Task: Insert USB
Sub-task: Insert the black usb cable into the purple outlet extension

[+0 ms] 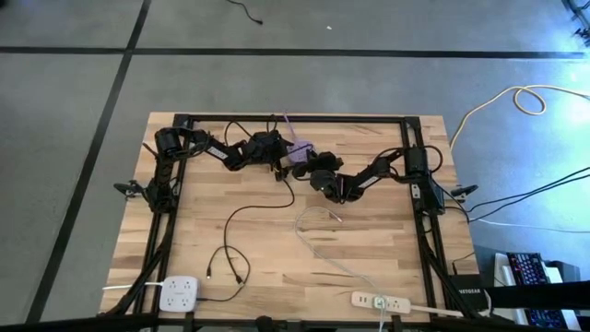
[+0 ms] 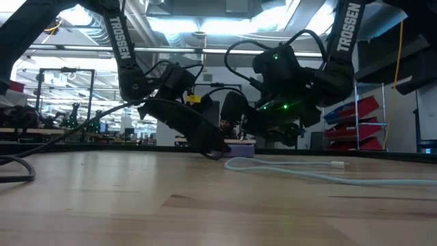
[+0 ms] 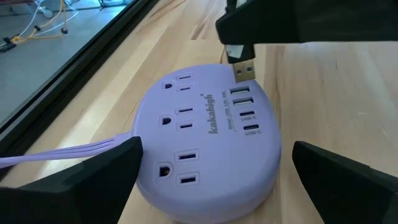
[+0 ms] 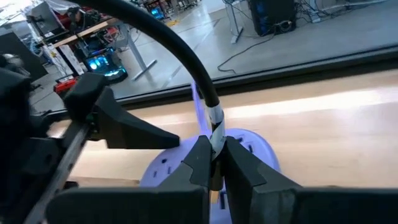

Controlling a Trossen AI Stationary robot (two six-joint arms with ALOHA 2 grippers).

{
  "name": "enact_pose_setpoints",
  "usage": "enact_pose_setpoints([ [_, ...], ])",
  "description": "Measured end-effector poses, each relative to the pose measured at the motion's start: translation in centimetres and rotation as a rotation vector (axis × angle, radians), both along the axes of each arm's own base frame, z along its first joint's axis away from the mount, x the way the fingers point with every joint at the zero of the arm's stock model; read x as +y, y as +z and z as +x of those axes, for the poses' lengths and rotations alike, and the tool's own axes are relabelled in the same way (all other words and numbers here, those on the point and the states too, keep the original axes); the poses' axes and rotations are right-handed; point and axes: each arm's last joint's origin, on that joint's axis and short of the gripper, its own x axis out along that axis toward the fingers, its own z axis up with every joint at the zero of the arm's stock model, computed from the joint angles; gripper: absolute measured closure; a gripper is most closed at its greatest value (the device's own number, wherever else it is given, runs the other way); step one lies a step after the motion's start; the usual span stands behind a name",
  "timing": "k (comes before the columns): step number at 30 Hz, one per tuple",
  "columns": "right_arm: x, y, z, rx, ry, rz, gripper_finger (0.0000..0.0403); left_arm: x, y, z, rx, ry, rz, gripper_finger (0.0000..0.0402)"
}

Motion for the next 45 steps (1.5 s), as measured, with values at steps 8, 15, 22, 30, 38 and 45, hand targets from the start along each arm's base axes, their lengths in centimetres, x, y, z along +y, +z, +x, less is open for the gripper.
enact_pose_setpoints([
  [8,-0.36,-0.12,-0.02,-0.003,0.017,0.020,0.0402,0.00,0.00,0.00,0.000,0.000,0.000,0.0002],
  [15,-0.30,-0.27,-0.12,0.021,0.005,0.016,0.0402,0.00,0.00,0.00,0.000,0.000,0.000,0.0002],
  [22,-0.49,-0.35,-0.21,0.033,-0.001,0.018,0.0402,0.00,0.00,0.00,0.000,0.000,-0.001,0.0002],
  [30,-0.53,-0.37,-0.21,0.036,0.003,0.020,0.0402,-0.02,0.03,0.02,-0.004,0.002,-0.006,0.0002],
  [38,-0.52,-0.43,-0.23,0.079,0.015,0.008,0.0402,-0.02,0.04,0.03,-0.006,0.002,-0.008,0.0002],
  [45,-0.50,-0.42,-0.21,0.116,0.032,-0.006,0.0402,-0.01,0.08,0.03,-0.008,0.005,-0.011,0.0002],
])
